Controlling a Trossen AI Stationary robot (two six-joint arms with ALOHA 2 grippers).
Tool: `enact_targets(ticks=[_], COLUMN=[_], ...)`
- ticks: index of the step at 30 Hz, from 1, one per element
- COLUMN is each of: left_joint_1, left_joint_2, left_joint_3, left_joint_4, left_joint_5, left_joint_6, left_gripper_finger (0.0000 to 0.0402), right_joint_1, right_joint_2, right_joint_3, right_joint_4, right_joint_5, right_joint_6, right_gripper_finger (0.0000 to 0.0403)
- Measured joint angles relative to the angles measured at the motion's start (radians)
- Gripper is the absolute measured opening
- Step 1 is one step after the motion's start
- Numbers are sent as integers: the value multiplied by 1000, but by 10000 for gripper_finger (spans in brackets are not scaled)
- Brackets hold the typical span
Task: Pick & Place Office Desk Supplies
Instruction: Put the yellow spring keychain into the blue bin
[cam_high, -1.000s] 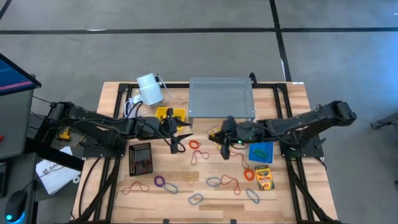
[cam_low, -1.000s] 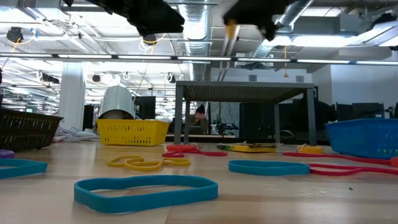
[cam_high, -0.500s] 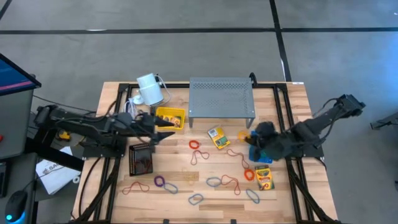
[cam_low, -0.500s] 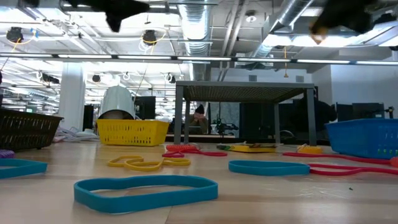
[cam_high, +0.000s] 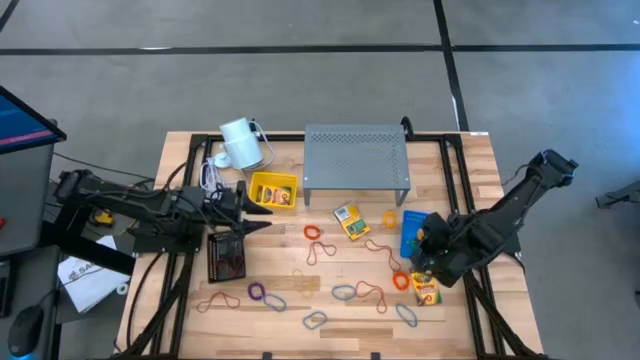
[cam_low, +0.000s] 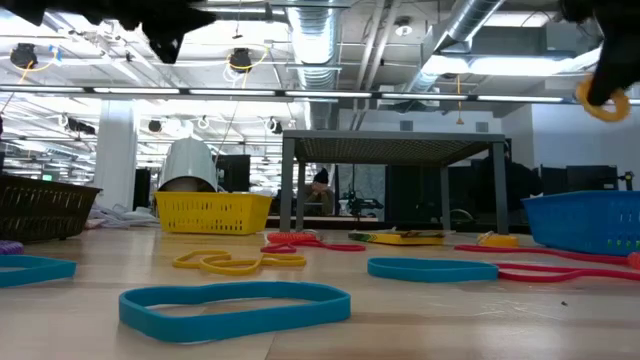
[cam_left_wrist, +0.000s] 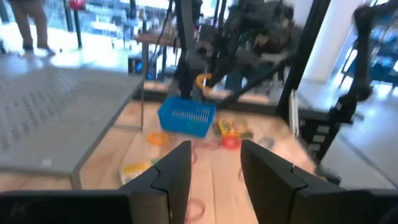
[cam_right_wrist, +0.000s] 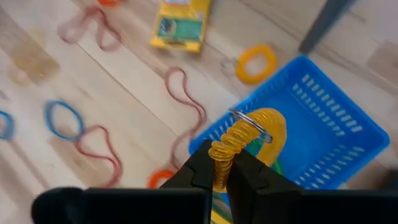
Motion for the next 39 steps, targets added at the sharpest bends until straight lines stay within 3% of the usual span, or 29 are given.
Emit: enact_targets(ticks=[12,20,27,39], left_joint_1=[0,0,0,0], left_joint_2=[74,74,74,74], left_joint_3=[0,0,0,0], left_joint_4=[4,4,4,1], left_joint_5=[0,-1,-1,-2], left_joint_6=[0,5,8,8], left_gripper_finger=[131,131,131,131], right_joint_1=[-84,-143,-293,-534], right_joint_2=[130,14,-108,-76], right_joint_3=[-48,-171,-253,-255], right_joint_4=[-6,136,187,208], right_joint_5=[-129,-169,-276,-469], right_joint_6=[-44,-132,-290,-600], right_gripper_finger=[16,16,16,16])
